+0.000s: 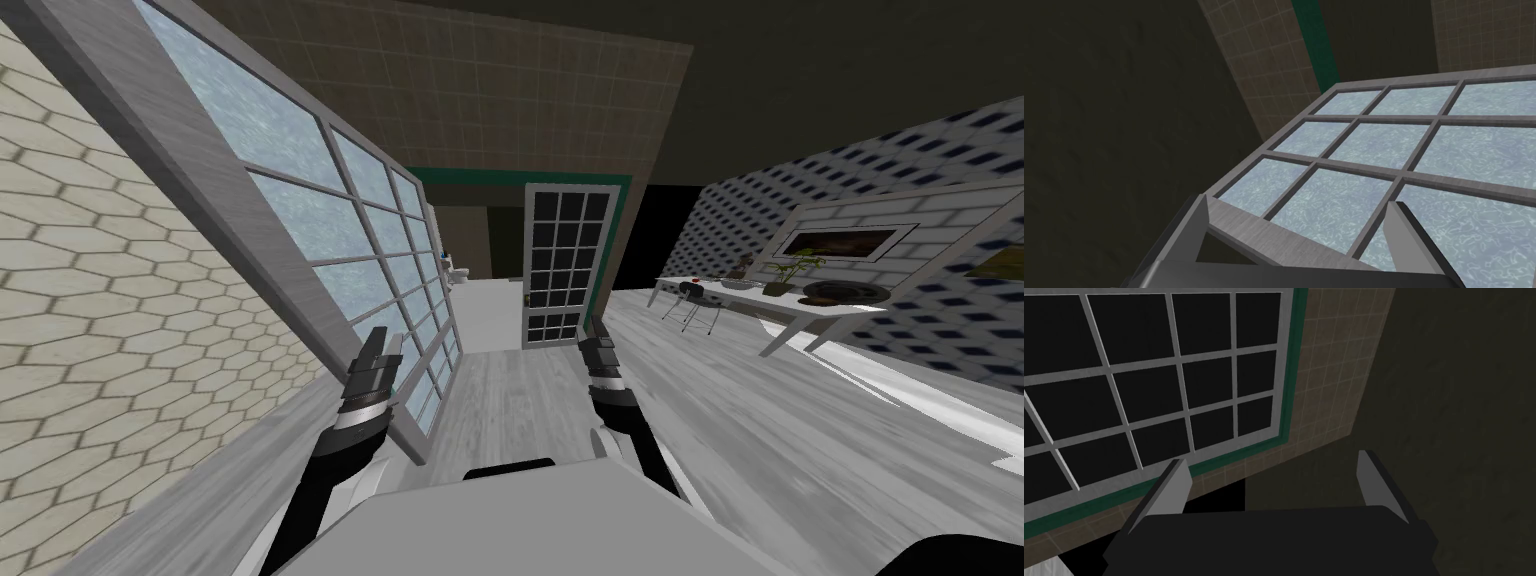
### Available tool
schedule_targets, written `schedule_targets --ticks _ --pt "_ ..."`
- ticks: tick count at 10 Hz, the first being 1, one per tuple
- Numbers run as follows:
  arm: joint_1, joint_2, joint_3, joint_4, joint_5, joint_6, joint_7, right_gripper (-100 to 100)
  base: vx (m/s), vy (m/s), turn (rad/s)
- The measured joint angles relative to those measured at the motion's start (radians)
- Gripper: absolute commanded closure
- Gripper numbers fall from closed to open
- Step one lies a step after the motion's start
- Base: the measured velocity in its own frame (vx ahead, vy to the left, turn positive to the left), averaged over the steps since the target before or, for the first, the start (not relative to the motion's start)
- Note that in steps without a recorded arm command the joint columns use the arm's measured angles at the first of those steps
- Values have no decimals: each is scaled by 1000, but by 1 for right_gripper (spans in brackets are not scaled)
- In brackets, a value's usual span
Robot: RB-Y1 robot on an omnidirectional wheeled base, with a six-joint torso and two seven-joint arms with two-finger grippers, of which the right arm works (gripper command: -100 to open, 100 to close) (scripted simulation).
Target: Pull the door open
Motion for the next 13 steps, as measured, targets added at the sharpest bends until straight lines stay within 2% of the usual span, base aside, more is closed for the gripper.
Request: schedule_targets --ticks 1,4,5,13 --pt "0 -5 -1 17 6 -8 13 -100 166 11 -9" --pt "-25 -18 -14 68 19 -17 53 -100 145 8 -8" --pt "-35 -26 -22 92 23 -24 67 -100 140 13 -13" --pt "-100 -51 -51 279 76 -82 216 -100 124 4 -12"
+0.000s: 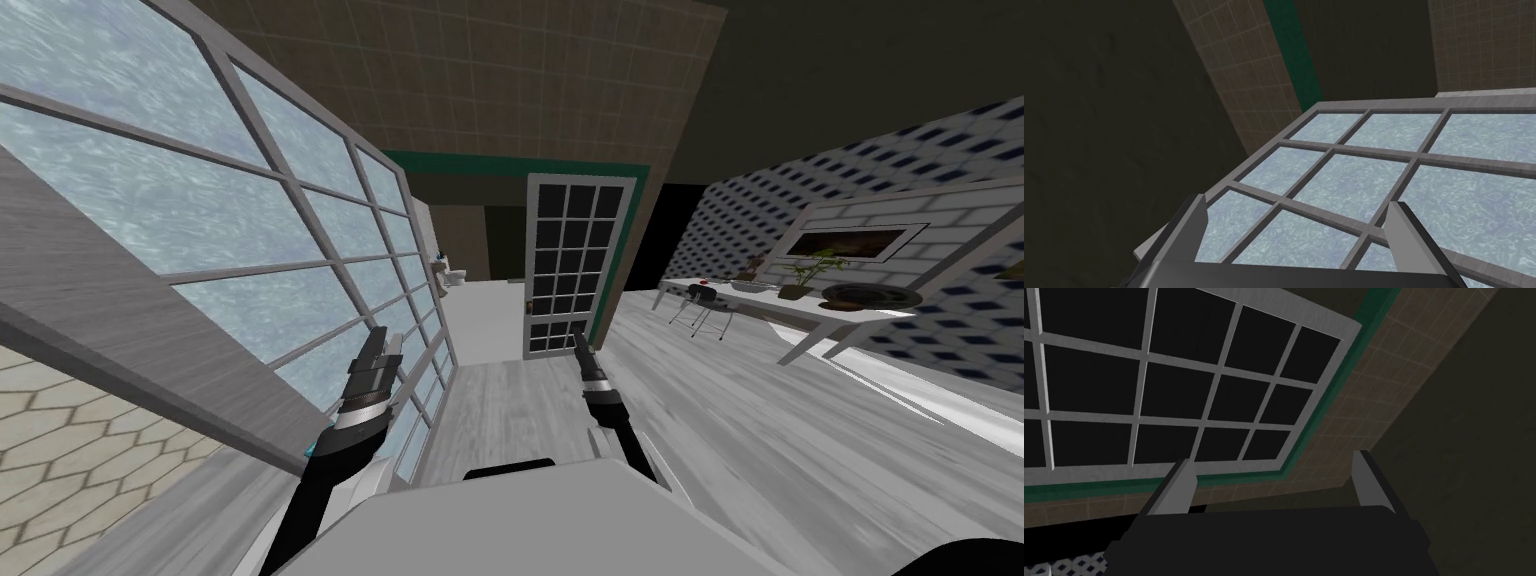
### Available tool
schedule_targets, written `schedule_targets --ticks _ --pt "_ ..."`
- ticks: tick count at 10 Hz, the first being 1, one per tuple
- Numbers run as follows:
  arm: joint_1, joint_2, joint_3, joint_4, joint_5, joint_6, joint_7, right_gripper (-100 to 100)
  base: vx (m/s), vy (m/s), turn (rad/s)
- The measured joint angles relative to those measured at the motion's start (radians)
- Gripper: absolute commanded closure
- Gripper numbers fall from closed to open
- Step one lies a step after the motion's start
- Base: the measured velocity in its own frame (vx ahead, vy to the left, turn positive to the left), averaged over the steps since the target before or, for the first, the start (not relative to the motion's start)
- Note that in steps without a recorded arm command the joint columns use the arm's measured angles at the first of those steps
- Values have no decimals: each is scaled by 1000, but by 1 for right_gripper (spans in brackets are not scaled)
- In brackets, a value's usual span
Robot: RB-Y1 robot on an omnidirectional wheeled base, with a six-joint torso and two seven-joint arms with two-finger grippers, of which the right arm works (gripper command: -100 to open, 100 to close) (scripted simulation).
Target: Pull the door open
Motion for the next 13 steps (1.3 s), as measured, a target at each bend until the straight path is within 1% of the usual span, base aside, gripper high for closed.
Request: schedule_targets --ticks 2,4,5,7,9,10,12,13 --pt "-27 -7 -11 51 12 -10 37 -100 92 4 -8" --pt "-43 -12 -19 89 25 -16 72 -100 95 13 -15" --pt "-55 -14 -24 117 32 -23 92 -100 105 10 -10" --pt "-63 -21 -33 161 44 -41 128 -100 99 7 -13" --pt "-87 -26 -43 213 58 -53 167 -100 104 16 -11" --pt "-92 -24 -45 234 67 -60 189 -100 97 15 -15" --pt "-120 -31 -58 296 80 -77 230 -100 87 8 -13" --pt "-127 -32 -62 321 87 -85 250 -100 97 10 -13"
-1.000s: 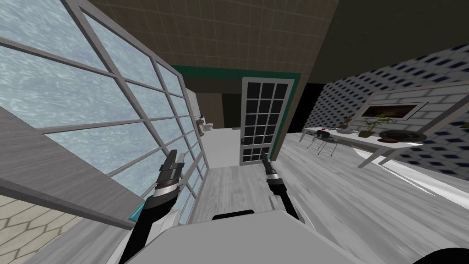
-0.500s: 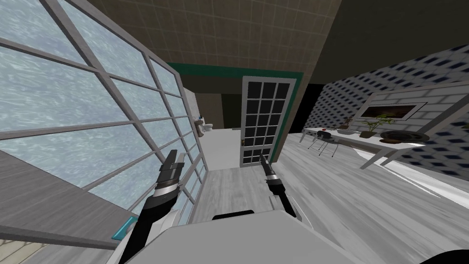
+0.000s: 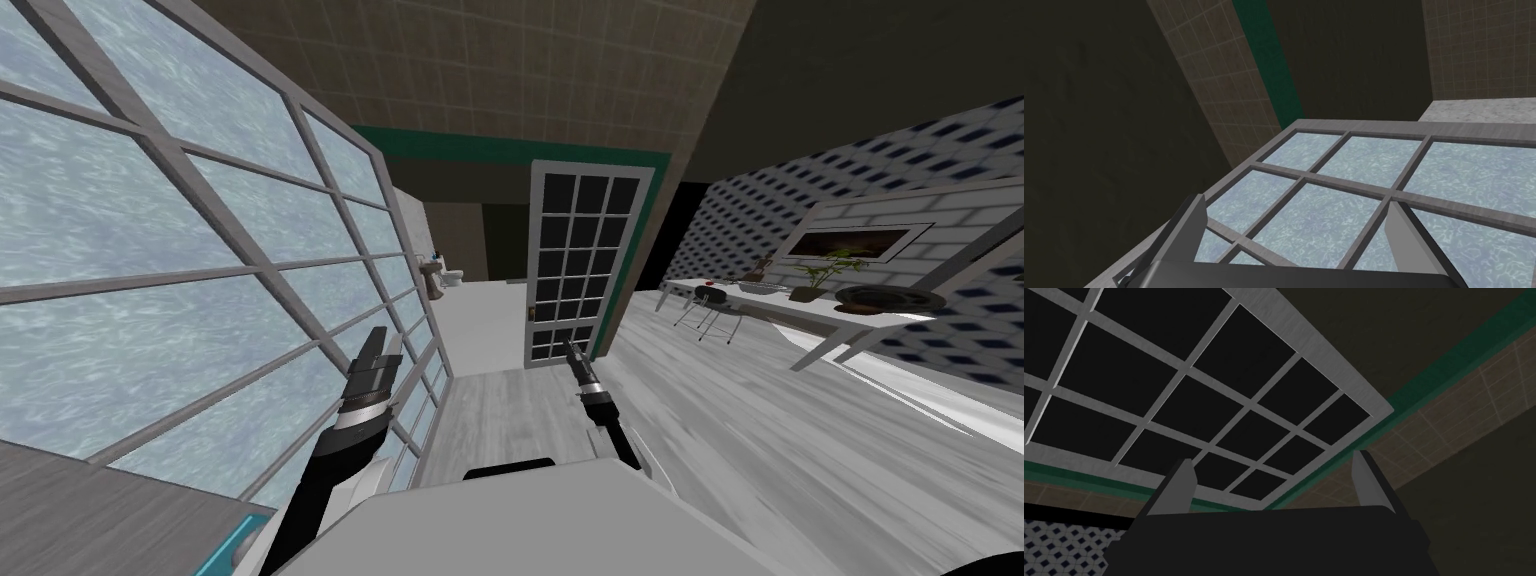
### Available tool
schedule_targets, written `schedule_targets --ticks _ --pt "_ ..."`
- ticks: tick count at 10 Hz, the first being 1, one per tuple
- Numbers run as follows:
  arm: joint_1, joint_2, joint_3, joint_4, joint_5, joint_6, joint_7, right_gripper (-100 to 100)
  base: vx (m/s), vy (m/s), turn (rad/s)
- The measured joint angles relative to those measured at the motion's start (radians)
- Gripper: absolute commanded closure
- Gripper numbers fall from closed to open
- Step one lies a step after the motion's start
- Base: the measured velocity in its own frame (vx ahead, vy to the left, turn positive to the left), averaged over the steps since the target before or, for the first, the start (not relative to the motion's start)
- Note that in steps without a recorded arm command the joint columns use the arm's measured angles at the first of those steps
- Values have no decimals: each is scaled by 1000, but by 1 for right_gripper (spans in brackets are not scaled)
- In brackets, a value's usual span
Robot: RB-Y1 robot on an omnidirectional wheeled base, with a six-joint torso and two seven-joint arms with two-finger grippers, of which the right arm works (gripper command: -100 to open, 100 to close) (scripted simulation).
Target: Pull the door open
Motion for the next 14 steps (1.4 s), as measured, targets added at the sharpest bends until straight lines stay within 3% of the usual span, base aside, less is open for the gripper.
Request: schedule_targets --ticks 14 --pt "-137 -23 -71 367 101 -103 288 -100 101 12 -14"
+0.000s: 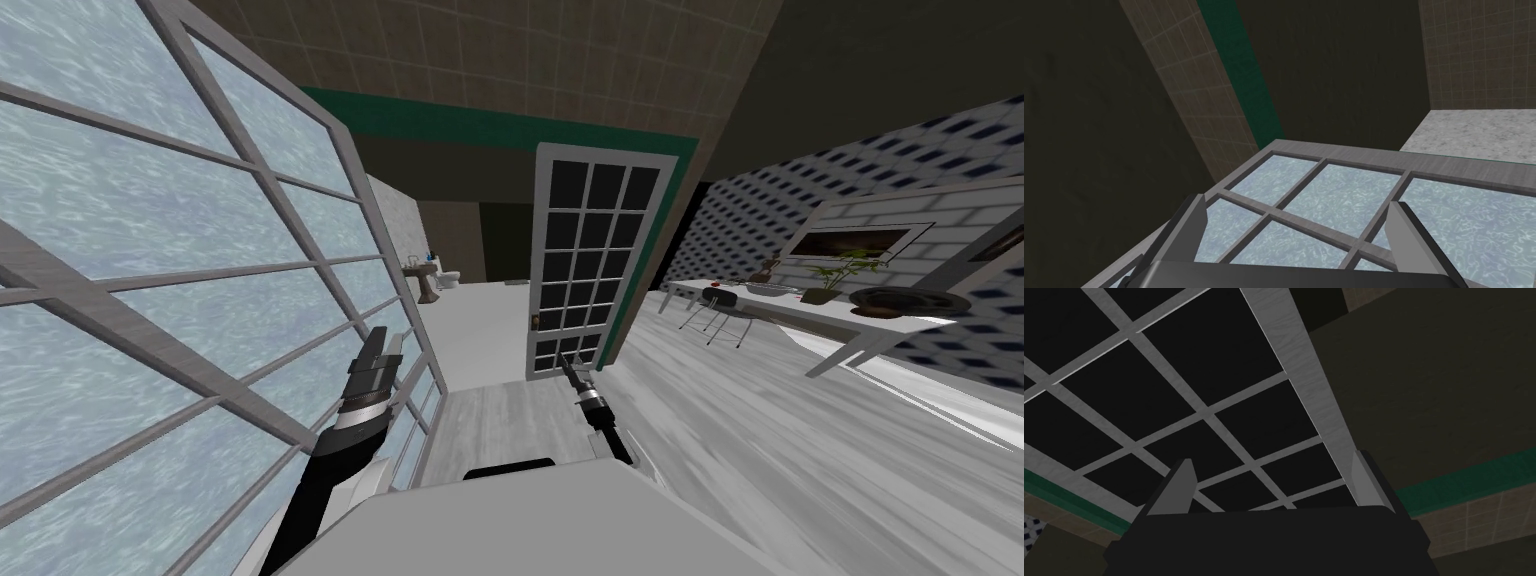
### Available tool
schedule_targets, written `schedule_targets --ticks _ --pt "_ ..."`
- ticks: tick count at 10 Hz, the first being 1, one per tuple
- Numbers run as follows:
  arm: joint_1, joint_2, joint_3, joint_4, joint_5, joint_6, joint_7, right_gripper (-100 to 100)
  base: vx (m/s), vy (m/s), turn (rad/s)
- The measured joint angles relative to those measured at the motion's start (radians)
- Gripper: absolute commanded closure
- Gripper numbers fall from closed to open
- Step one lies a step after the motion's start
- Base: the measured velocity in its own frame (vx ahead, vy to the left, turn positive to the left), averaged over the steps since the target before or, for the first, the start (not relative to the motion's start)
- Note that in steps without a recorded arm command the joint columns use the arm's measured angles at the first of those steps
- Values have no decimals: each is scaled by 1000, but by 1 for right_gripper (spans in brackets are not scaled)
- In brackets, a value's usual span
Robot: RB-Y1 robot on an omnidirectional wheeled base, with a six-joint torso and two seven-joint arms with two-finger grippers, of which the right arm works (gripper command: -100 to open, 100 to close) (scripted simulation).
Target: Pull the door open
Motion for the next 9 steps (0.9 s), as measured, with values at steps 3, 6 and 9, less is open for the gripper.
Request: schedule_targets --ticks 3,6,9 --pt "-19 0 -10 57 18 -16 51 -100 68 -1 -7" --pt "-48 -3 -24 131 34 -39 100 -100 91 9 -13" --pt "-74 1 -36 197 55 -56 158 -100 99 12 -12"
